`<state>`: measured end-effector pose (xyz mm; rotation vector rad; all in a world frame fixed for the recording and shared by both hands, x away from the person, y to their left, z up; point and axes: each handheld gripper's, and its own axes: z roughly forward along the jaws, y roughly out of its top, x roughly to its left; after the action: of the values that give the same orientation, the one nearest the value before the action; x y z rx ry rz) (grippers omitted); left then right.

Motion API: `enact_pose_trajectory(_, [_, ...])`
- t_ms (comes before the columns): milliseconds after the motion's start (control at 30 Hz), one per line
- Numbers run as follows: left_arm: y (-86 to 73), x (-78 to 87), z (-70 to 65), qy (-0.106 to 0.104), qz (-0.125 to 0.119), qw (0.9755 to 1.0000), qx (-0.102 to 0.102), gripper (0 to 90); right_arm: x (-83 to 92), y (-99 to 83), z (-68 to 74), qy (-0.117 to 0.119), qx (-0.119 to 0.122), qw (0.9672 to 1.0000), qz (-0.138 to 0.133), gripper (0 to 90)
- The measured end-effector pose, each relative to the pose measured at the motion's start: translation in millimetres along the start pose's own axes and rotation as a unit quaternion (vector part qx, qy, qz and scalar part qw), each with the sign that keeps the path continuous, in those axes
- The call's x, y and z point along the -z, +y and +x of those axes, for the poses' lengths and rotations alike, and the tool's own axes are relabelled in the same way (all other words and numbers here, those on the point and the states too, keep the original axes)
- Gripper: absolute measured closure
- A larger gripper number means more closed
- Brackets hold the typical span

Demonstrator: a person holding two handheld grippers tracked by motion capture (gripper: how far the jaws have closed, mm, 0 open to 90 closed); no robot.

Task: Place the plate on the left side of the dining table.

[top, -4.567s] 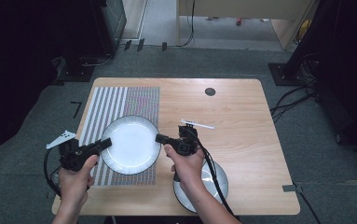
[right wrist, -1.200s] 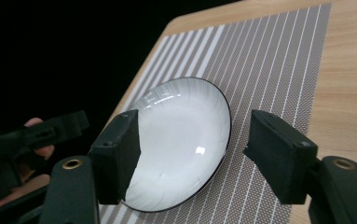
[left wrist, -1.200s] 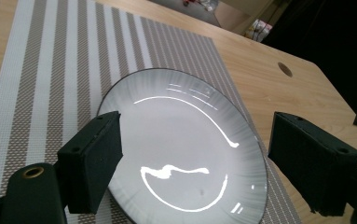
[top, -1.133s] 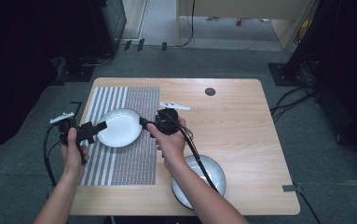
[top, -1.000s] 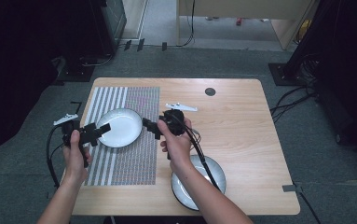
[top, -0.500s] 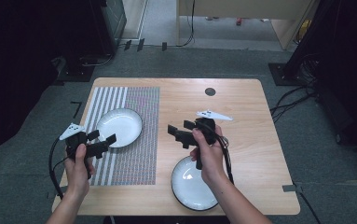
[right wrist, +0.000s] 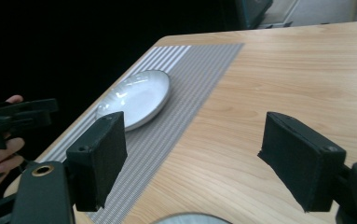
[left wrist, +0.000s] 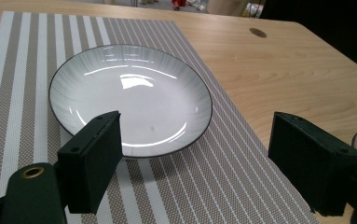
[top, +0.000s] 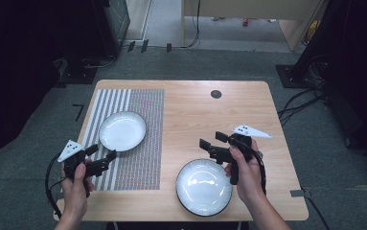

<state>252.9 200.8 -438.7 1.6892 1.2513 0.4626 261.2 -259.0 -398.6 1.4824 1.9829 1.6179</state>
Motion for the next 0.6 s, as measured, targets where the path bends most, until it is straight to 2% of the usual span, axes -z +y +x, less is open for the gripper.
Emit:
enact_pose_trajectory(100, [-8.0,2.4,-0.7,-0.005,-0.004,1.0,0.002,17.4,9.7,-6.9,-8.4,-0.011,0.002,0.9999,-0.005,22.2])
enact_pose_trajectory(133, [-10.5,3.2,-0.8,-0.014,-0.004,0.9999,0.0,17.4,13.1,-9.5,-11.5,-0.014,-0.002,0.9999,-0.006,22.3])
enact_pose_trajectory(233, [-19.0,5.6,-2.5,-0.024,-0.002,0.9996,-0.013,17.1,24.4,-16.5,-21.9,-0.024,-0.003,0.9996,-0.016,22.5])
enact_pose_trajectory(333, [-24.5,9.9,-3.0,-0.034,-0.011,0.9992,-0.015,15.8,37.3,-23.1,-32.2,-0.038,-0.005,0.9989,-0.027,22.7])
enact_pose_trajectory(400, [-28.6,12.8,-1.7,-0.033,-0.022,0.999,-0.023,15.7,46.2,-27.9,-38.8,-0.05,-0.009,0.9981,-0.033,22.7])
enact_pose_trajectory(467, [-31.5,16.2,-0.5,-0.033,-0.025,0.9989,-0.023,15.7,53.9,-33.1,-46.3,-0.06,-0.015,0.9974,-0.036,22.7])
enact_pose_trajectory(600, [-36.9,22.2,4.3,-0.037,-0.025,0.999,-0.01,15.3,65.9,-45.9,-61.2,-0.087,-0.018,0.9954,-0.038,23.0])
